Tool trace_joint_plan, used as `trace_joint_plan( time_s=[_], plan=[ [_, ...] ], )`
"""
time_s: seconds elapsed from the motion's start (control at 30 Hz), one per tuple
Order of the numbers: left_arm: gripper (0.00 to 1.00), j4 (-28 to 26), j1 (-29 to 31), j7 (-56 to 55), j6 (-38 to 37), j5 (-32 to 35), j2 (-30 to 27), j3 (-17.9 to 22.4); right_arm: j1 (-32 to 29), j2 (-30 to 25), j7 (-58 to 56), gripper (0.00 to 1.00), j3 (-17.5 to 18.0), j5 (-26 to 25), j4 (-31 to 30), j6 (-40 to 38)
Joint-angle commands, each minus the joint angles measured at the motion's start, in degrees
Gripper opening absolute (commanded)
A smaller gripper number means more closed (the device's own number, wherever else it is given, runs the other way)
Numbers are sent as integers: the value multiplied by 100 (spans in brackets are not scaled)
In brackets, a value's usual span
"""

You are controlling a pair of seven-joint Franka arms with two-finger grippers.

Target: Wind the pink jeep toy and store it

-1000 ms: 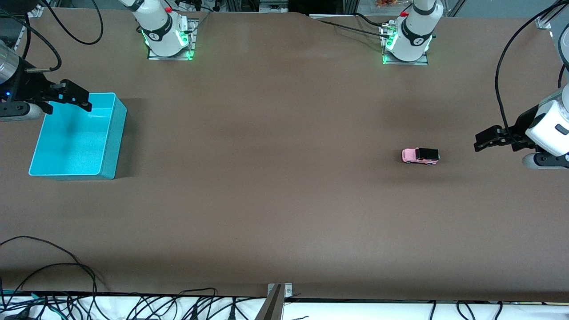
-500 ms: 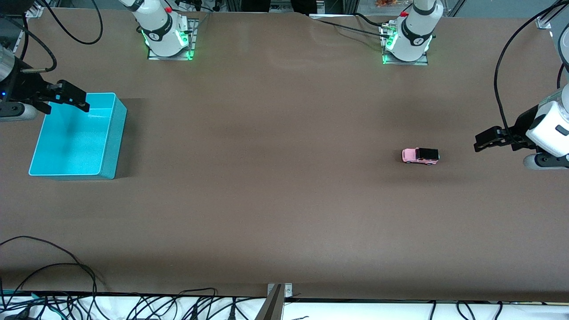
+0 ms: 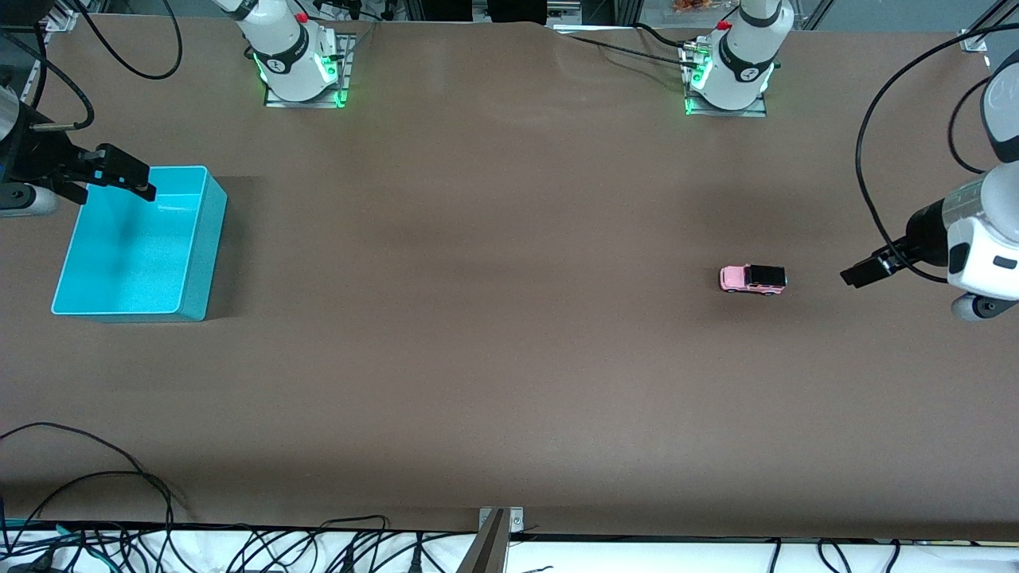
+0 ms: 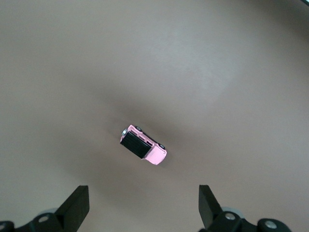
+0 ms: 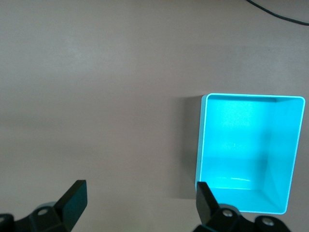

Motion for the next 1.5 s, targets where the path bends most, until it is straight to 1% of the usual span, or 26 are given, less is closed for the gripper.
trace_joint_plan(
  time_s=[0.0, 0.17, 0.27, 0.53, 0.83, 1.1, 1.2, 1.23, 1.47],
  plan=[
    [100, -304, 4, -1296, -12, 166, 46, -18, -25, -41, 4, 100, 9, 107, -19, -6],
    [100, -392, 39, -1999, 23, 139, 187, -10, -25, -41, 4, 100, 0, 115, -19, 3],
    [100, -550, 57, -2439, 163, 122, 240, -10, -25, -41, 4, 100, 0, 115, -19, 3],
    [100, -1385, 48, -3371, 910, 122, 187, -10, -25, -41, 4, 100, 9, 115, -19, 38],
    [100, -2334, 39, -4355, 2087, 165, 169, -10, -34, -41, 4, 100, 0, 115, -19, 47],
    [100, -3116, 39, -4725, 3142, 165, 178, -10, -26, -41, -5, 100, 0, 107, -19, 47],
    [100, -3433, 39, -4874, 3634, 165, 187, -10, -25, -41, -5, 100, 0, 107, -19, 47],
    [100, -3747, 48, -4927, 4105, 165, 222, -10, -25, -41, -5, 100, 9, 107, -19, 47],
    [100, -4110, 48, -4962, 4593, 165, 284, -10, -25, -32, -13, 100, 9, 89, -19, 47]
  ],
)
